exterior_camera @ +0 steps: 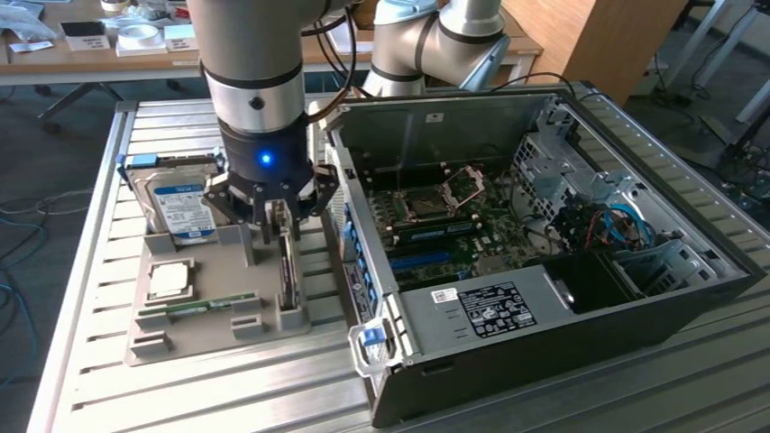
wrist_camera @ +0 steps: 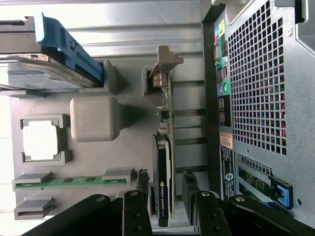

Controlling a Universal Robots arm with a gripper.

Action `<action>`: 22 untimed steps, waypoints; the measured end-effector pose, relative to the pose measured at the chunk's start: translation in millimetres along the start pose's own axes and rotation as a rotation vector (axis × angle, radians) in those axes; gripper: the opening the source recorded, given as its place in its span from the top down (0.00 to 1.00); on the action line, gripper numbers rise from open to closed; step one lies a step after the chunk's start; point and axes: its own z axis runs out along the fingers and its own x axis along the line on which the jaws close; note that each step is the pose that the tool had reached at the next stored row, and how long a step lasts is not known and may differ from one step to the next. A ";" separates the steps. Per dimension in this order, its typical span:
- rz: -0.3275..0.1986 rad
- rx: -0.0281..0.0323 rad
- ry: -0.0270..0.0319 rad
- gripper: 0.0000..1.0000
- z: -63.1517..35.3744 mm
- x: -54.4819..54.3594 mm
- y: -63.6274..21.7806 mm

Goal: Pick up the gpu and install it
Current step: 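Pick up the gpu and move the gpu toward the slot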

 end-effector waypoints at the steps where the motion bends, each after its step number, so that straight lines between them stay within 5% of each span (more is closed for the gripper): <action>1: 0.000 -0.0002 -0.0002 0.58 0.5 0.0 0.0; 22: 0.000 0.0074 -0.0006 0.58 29.3 -1.6 -1.1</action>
